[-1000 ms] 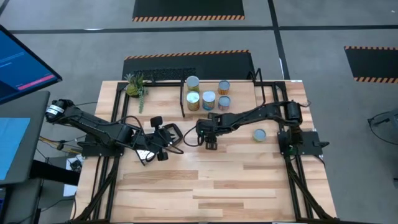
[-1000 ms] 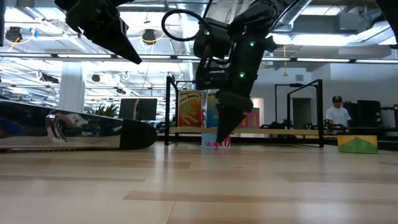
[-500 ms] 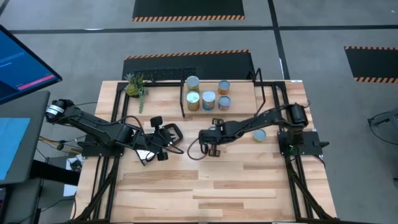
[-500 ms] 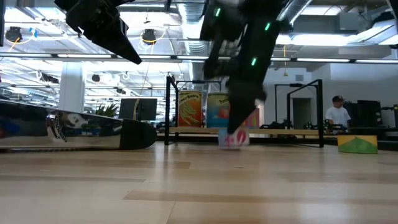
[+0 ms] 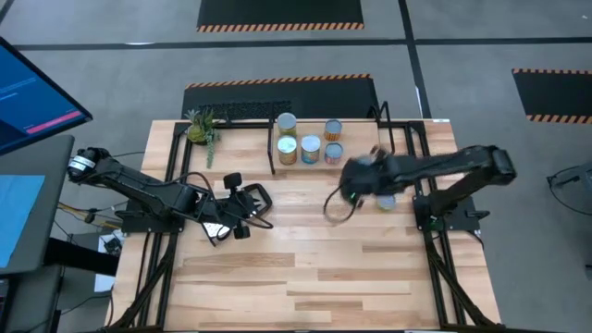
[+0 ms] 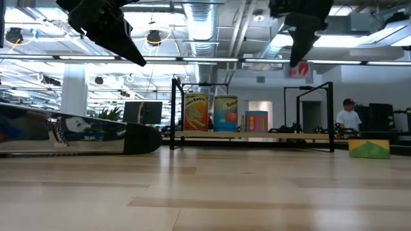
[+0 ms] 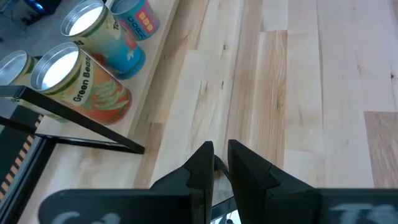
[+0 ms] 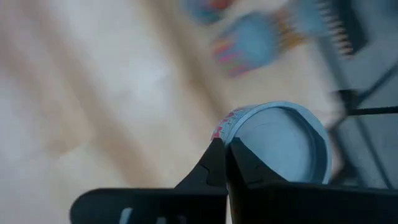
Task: Pick and place cans onto a shelf
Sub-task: Put the blue tuna can on the shelf, then put the yellow and green tuna can on the shelf
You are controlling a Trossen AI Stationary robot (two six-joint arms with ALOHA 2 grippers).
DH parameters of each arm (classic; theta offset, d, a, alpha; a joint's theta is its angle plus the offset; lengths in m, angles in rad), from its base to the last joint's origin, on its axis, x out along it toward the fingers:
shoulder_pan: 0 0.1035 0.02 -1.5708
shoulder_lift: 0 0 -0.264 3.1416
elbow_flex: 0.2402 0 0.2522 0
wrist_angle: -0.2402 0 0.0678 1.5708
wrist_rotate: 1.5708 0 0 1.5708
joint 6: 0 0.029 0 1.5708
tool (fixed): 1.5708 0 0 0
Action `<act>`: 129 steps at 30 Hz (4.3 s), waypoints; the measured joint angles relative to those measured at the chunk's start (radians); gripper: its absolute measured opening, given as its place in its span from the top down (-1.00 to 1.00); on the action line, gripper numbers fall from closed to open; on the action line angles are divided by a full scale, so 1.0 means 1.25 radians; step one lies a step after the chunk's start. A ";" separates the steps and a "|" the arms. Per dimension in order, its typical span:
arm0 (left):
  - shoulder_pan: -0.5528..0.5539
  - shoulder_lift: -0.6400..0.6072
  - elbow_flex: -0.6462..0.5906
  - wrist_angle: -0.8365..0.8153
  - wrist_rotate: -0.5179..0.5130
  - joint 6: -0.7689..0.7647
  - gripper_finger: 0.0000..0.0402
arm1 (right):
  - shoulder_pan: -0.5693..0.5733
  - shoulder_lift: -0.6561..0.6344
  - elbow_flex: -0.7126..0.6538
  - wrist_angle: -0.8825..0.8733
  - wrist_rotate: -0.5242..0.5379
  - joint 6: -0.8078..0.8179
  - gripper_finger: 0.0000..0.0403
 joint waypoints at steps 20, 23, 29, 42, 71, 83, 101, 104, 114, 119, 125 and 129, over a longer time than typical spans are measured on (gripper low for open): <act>0.000 0.000 0.000 0.002 -0.040 0.005 0.81 | -0.593 0.101 0.001 0.339 -0.242 -0.590 0.98; 0.000 0.000 0.000 0.002 -0.040 0.006 0.81 | -0.640 0.159 0.001 0.358 -0.282 -0.620 0.98; 0.000 0.000 0.000 0.002 -0.040 0.008 0.81 | -0.692 0.245 0.001 0.367 -0.355 -0.625 0.98; 0.004 0.000 0.000 0.002 -0.061 0.027 0.81 | -0.662 0.272 0.002 0.389 -0.376 -0.610 0.75; 0.005 0.000 0.000 0.000 -0.060 0.020 0.81 | -0.628 0.140 0.001 0.306 -0.315 -0.533 0.66; 0.005 0.000 0.000 0.000 -0.059 0.015 0.81 | -0.395 -0.052 0.001 0.021 -0.466 -0.341 0.66; 0.005 0.000 0.000 0.001 -0.053 -0.026 0.81 | 0.015 -0.100 -0.025 -0.271 -0.281 0.329 0.63; 0.005 0.000 0.000 -0.001 -0.053 -0.044 0.81 | 0.030 -0.107 -0.083 -0.237 -0.289 0.323 0.51; 0.005 0.000 0.000 0.000 -0.052 -0.055 0.81 | 0.045 -0.104 -0.281 -0.132 -0.303 0.357 -0.04; 0.005 0.000 0.000 0.002 -0.052 -0.057 0.81 | 0.043 -0.104 -0.351 0.007 -0.291 0.365 -0.10; 0.005 0.000 0.000 0.004 -0.052 -0.074 0.81 | 0.042 -0.104 -0.417 0.083 -0.271 0.371 -0.06; 0.005 0.000 0.000 0.004 -0.053 -0.074 0.81 | 0.042 -0.104 -0.457 0.156 -0.263 0.370 -0.03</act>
